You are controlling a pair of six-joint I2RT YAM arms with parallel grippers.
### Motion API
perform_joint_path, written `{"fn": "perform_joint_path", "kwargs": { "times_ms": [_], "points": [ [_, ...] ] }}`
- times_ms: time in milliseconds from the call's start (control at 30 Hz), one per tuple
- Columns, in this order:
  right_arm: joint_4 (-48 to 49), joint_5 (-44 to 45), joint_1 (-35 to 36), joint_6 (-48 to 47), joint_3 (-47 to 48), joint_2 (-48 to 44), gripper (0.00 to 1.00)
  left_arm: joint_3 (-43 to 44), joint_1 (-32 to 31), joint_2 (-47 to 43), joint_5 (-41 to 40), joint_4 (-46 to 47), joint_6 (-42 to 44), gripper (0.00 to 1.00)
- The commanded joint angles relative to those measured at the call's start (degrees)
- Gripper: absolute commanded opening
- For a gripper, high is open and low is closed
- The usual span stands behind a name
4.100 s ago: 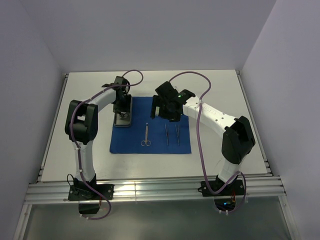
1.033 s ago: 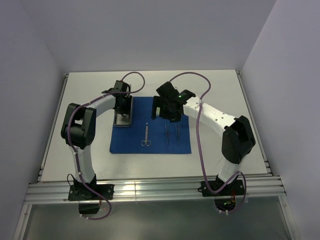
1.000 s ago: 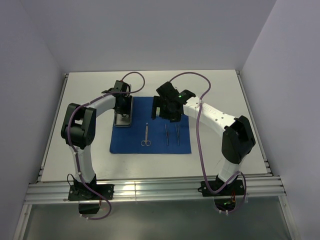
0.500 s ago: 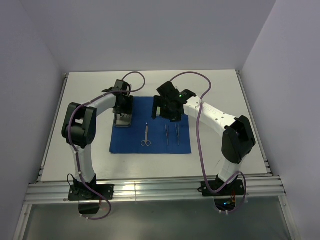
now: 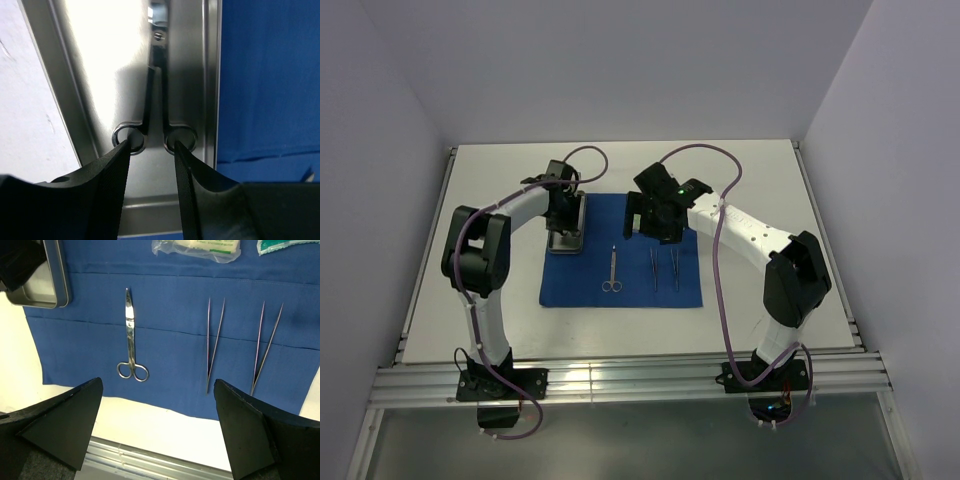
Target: Open and lay out the surgical kit
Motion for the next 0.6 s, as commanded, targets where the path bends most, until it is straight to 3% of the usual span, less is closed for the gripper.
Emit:
{"fn": "perform_joint_path", "kwargs": {
  "times_ms": [0,567],
  "points": [
    [1.7,-0.6,-0.6,-0.9,0.7,-0.8,1.00,1.4,-0.1,-2.8,3.8,-6.2,1.1,0.44],
    [2.5,-0.9,-0.6,-1.5,0.2,-1.8,0.99,5.0,-0.3,-2.6,2.7,-3.5,4.1,0.30]
  ]
}}
